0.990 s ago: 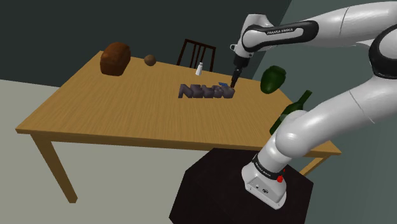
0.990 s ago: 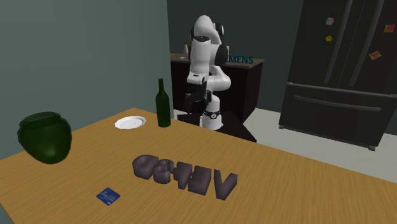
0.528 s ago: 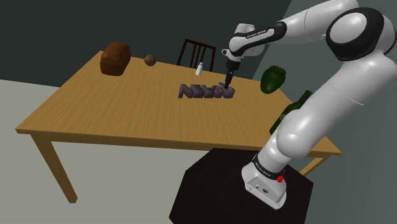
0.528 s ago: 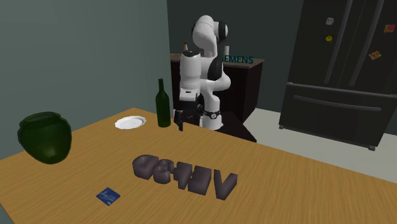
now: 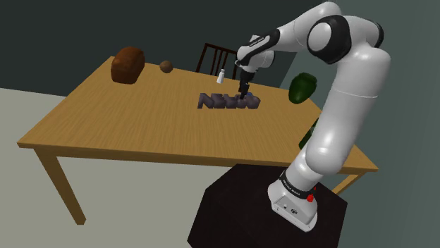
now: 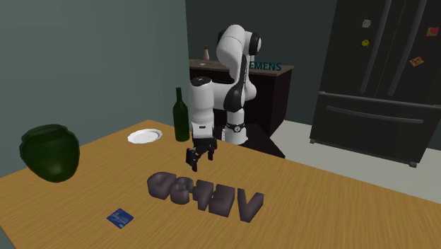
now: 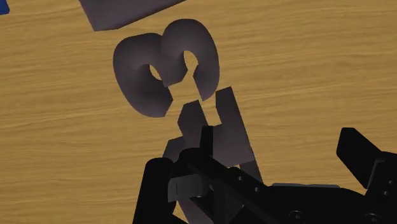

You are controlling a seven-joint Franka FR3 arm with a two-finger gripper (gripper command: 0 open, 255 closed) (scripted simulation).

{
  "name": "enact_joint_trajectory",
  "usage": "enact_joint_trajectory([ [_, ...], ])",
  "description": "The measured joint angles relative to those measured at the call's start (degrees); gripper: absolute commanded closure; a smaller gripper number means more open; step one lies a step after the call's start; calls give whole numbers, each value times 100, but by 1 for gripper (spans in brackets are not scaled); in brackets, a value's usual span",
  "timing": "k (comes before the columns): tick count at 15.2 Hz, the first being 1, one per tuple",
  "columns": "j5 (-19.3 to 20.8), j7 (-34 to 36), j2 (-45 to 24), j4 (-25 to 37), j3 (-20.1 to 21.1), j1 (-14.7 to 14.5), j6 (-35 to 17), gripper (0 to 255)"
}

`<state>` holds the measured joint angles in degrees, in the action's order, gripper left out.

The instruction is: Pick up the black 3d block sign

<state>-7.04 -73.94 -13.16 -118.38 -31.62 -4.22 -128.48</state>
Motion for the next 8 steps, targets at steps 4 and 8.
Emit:
enact_joint_trajectory([
  [4, -590, -867, -946, 856, 313, 362, 39, 0],
  [8, -786, -1125, -1273, 961, 440, 503, -146, 0],
])
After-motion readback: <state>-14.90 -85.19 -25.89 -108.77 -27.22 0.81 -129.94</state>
